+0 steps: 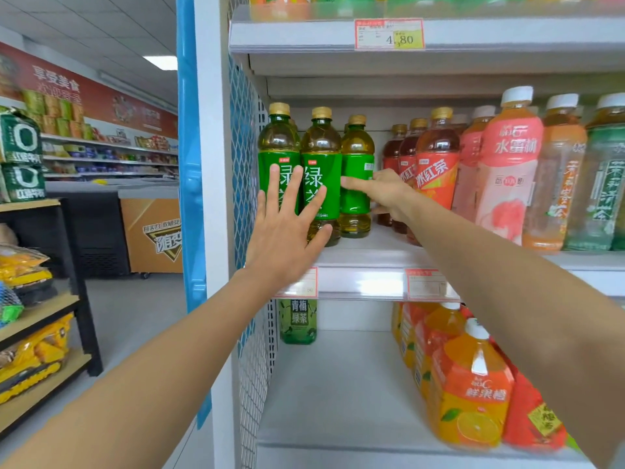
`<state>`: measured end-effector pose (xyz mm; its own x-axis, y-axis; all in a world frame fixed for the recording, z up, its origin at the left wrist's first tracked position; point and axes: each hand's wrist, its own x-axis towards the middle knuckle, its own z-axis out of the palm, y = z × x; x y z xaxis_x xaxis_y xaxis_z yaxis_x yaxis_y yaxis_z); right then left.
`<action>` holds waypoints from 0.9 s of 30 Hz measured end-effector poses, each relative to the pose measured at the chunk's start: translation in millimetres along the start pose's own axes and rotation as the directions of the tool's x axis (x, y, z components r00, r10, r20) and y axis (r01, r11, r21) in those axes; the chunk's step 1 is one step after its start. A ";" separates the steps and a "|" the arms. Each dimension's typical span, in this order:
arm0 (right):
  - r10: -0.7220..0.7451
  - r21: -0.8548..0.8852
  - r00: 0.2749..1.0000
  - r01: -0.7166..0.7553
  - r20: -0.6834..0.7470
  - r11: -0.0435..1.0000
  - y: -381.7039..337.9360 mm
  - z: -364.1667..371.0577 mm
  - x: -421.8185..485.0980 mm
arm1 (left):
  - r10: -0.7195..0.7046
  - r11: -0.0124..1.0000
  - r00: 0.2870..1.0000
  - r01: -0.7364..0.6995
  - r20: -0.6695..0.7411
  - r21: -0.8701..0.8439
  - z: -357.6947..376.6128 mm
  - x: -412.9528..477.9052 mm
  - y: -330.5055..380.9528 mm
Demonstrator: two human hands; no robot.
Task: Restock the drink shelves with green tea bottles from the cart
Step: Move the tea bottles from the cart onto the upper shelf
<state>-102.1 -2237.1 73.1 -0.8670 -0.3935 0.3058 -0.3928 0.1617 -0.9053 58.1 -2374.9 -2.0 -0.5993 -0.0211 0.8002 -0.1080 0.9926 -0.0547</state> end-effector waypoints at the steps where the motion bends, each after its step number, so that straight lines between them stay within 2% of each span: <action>1: -0.017 -0.023 0.998 0.016 -0.052 1.000 8.2 1.6 11.2 | 0.001 1.000 1.000 -0.001 -0.001 0.001 0.2 -0.1 0.0; 4: -0.098 -0.167 0.984 0.073 -0.147 0.983 12.9 4.0 16.7 | 0.005 1.000 1.000 -0.005 -0.005 0.008 -0.1 -0.3 -0.5; 10: 0.021 -0.010 1.000 -0.021 -0.024 1.000 2.3 -0.5 2.0 | 0.001 1.000 1.000 -0.001 0.003 0.018 0.0 -0.4 0.3; 14: -0.003 -0.028 0.990 -0.001 -0.138 1.000 10.5 -2.9 11.8 | 0.003 1.000 1.000 -0.003 0.009 0.029 1.0 0.1 0.5; 20: -0.020 -0.087 0.992 0.009 -0.123 0.996 15.7 -1.3 13.7 | 0.007 0.999 0.999 -0.009 0.034 0.053 2.7 2.3 0.2; 24: -0.118 -0.224 0.985 0.088 -0.123 0.971 5.0 -4.8 -3.3 | 0.032 0.999 0.999 -0.033 0.027 0.042 0.3 1.4 -1.3; 27: -0.282 -0.247 0.954 0.250 -0.102 0.936 -10.1 -17.5 -45.2 | 0.017 1.000 0.995 -0.016 -0.101 0.014 -12.2 -2.5 9.1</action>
<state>-64.3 -2205.1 73.6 -0.7476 -0.3284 0.5773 -0.6605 0.2761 -0.6983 68.3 -2364.4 2.8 -0.5176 0.0082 0.8556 -0.1095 0.9911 -0.0758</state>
